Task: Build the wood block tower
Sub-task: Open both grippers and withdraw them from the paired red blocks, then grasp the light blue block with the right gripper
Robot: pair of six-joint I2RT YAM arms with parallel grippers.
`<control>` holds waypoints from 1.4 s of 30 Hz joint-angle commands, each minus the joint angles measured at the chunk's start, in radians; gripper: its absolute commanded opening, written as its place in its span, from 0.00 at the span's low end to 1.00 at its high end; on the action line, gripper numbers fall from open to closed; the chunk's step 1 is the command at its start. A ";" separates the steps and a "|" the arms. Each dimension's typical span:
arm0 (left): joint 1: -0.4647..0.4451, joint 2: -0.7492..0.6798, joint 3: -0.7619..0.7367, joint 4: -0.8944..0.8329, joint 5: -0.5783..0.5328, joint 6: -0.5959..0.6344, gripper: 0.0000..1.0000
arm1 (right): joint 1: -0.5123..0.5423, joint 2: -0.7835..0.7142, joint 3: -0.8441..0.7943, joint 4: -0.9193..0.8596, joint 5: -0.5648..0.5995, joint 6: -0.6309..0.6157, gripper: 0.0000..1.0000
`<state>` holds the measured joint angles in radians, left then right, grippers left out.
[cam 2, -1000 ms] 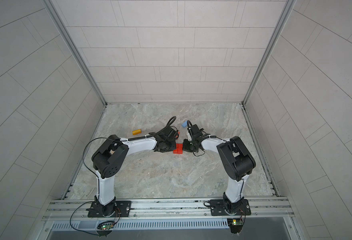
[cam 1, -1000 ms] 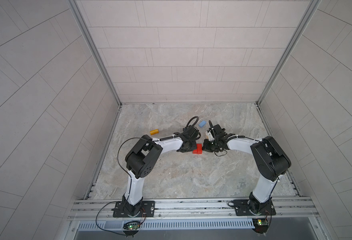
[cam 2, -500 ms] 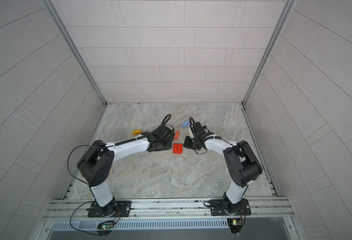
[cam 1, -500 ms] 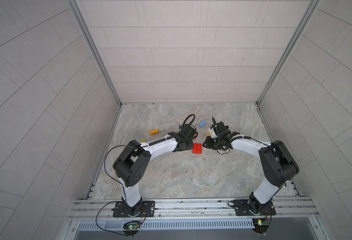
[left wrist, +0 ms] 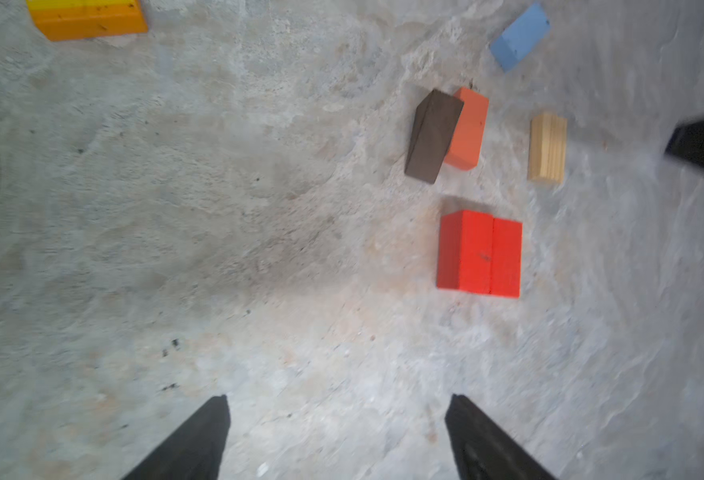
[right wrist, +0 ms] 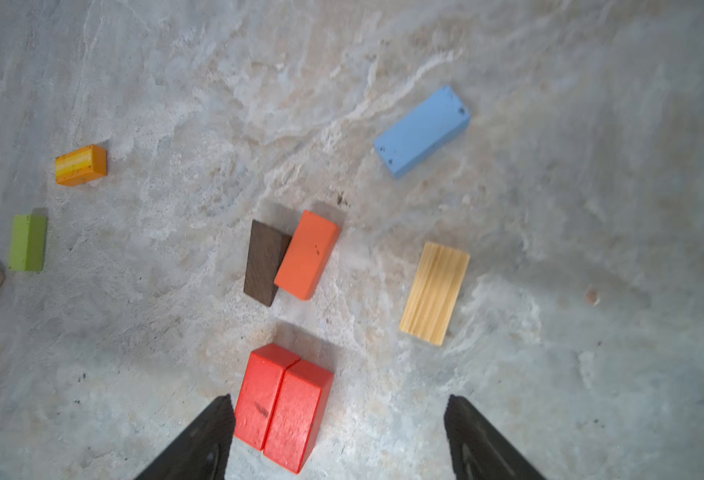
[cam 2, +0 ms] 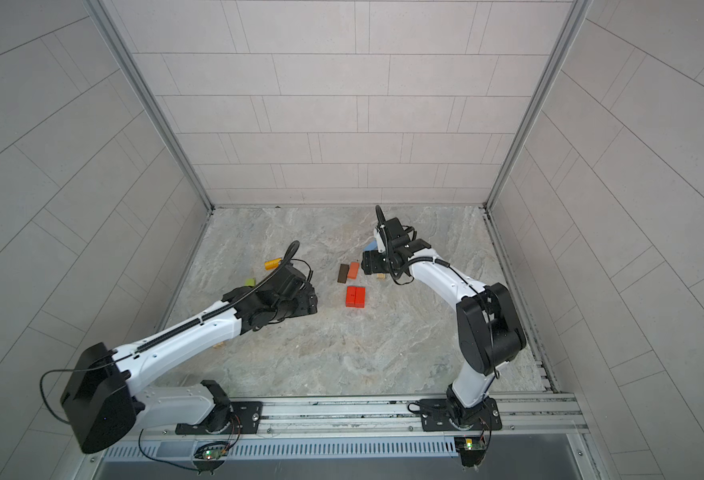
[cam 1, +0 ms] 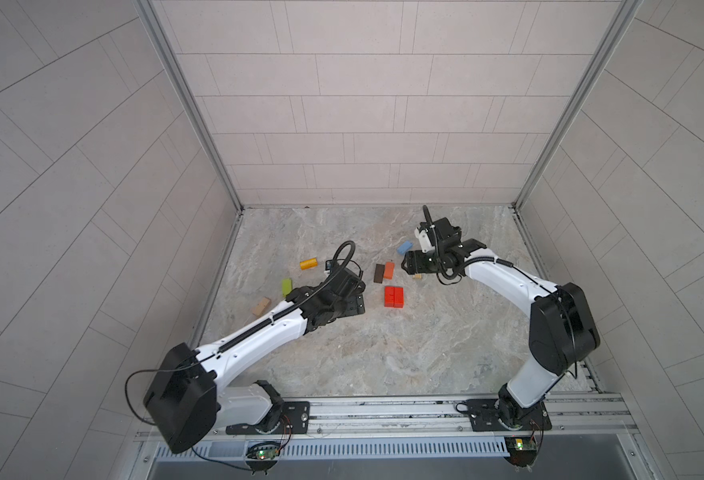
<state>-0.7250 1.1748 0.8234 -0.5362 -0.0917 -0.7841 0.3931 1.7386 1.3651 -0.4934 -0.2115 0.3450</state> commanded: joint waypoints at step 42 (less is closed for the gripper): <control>-0.081 -0.405 -0.187 -0.074 -0.094 0.019 1.00 | -0.112 0.840 1.030 -0.440 -0.058 -0.600 0.84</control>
<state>-0.8055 0.7734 0.6186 -0.6167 -0.1474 -0.7765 0.2802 2.5542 2.3680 -0.8860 -0.2680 -0.2329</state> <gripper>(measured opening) 0.998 0.839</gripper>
